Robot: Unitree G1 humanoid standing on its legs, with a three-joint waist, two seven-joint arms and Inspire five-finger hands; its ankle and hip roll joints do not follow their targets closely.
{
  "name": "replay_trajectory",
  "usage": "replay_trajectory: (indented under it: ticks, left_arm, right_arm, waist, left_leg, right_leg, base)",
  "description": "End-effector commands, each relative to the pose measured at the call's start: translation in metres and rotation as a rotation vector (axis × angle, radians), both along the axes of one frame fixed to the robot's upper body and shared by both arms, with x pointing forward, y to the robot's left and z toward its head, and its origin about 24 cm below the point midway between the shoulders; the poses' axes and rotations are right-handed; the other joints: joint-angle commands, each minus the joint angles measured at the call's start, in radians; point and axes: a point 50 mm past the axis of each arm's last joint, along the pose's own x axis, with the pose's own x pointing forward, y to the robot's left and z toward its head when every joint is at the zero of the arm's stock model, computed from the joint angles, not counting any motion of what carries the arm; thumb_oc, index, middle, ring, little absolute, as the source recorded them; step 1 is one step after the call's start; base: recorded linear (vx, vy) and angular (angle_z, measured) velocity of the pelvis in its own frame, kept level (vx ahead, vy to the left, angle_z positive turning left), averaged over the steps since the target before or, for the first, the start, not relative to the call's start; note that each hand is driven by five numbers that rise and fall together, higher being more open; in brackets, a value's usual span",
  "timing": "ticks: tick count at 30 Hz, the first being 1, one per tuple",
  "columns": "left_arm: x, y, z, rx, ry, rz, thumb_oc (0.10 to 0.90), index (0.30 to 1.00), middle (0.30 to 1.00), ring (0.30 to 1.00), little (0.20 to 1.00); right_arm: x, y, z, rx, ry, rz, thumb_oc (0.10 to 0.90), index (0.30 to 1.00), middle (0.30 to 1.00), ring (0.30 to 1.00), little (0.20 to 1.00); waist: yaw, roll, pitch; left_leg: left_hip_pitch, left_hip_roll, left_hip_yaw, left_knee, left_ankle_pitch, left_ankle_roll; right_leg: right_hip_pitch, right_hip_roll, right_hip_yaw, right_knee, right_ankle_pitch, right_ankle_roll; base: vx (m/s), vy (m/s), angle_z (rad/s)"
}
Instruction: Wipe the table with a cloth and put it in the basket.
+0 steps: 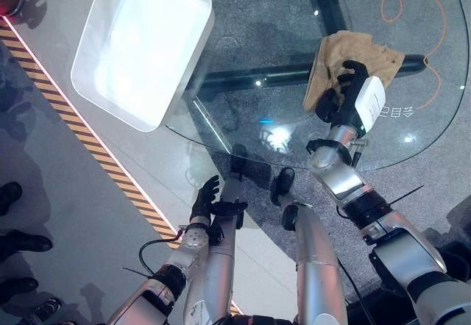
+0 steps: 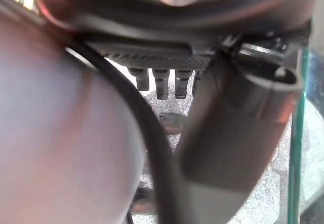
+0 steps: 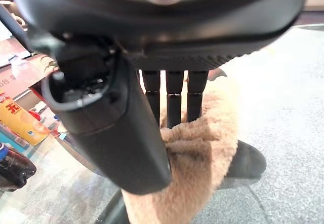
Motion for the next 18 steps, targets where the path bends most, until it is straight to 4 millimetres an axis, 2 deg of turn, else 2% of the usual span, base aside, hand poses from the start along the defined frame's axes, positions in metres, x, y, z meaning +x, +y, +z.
replay_trajectory:
  ticks: [1, 11, 18]
  left_arm:
    - [-0.023, -0.004, -0.016, -0.024, 0.031, 0.020, 0.800, 0.900, 0.900, 0.900, 0.900]
    - [-0.026, -0.002, -0.018, -0.034, 0.029, 0.051, 0.800, 0.900, 0.900, 0.900, 0.900]
    - [-0.027, 0.003, -0.019, -0.039, 0.033, 0.069, 0.800, 0.900, 0.900, 0.900, 0.900]
  right_arm:
    - [-0.013, 0.003, 0.042, 0.025, -0.275, 0.015, 0.800, 0.900, 0.900, 0.900, 0.900]
    - [-0.029, 0.002, 0.028, 0.056, -0.317, 0.019, 0.800, 0.900, 0.900, 0.900, 0.900]
    - [-0.039, -0.003, 0.032, 0.043, -0.383, 0.004, 0.800, 0.900, 0.900, 0.900, 0.900]
  waist:
    - [0.004, -0.024, -0.008]
    - [-0.017, -0.039, -0.008]
    - [-0.028, -0.048, -0.008]
  left_leg:
    - [0.040, -0.049, 0.088, 0.116, -0.175, 0.076]
    - [0.056, -0.044, 0.099, 0.108, -0.182, 0.080]
    - [0.060, -0.039, 0.103, 0.108, -0.185, 0.081]
  right_leg:
    - [0.017, 0.006, 0.069, -0.181, 0.177, 0.115]
    - [0.029, 0.015, 0.082, -0.186, 0.173, 0.116]
    - [0.033, 0.020, 0.090, -0.186, 0.172, 0.118]
  base:
    - [0.00, 0.000, 0.00]
    - [0.00, 0.000, 0.00]
    - [0.00, 0.001, -0.05]
